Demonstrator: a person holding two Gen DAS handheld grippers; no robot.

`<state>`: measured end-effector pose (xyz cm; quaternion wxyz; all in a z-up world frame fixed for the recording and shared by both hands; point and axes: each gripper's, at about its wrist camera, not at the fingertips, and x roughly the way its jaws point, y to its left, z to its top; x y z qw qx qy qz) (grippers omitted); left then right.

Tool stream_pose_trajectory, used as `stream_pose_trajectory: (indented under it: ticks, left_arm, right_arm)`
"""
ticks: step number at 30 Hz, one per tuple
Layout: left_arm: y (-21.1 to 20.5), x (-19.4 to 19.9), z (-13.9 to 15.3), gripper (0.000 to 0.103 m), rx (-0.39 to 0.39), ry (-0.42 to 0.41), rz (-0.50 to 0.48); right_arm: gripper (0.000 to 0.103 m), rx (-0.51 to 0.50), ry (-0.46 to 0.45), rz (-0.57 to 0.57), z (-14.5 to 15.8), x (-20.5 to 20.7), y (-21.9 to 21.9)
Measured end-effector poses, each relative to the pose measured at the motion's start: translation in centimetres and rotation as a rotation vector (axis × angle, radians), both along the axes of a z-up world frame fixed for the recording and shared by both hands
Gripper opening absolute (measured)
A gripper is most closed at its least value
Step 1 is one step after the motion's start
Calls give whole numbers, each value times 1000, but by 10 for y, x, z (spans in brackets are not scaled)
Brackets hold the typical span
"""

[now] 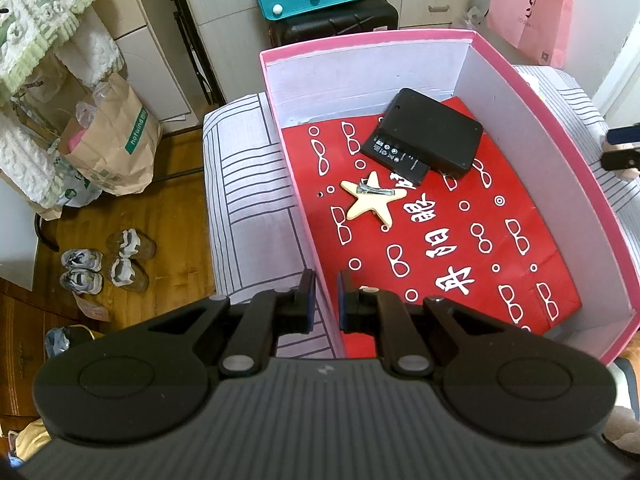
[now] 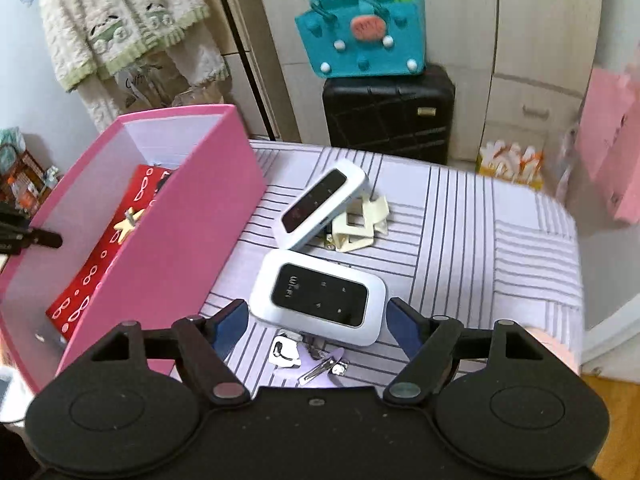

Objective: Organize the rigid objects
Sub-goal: 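Grasp the white pocket wifi router with the right gripper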

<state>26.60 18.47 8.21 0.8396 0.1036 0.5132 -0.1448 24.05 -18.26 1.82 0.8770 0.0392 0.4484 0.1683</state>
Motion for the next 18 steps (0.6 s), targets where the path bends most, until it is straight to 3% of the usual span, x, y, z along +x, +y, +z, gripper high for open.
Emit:
stream_pose_trajectory:
  ticks: [3,8,18]
  left_arm:
    - [0,0,0,10,-1,-1,4]
    - [-5,0,-2,10,21,-1,24]
    - [-4,-4,-7,10,23,19,37]
  right_arm:
    - [80,40,7,18,-12,15,-7]
    - [80,28,-92,68,-21,34,-5]
    - [80,148,-24,150,-43,55,-7]
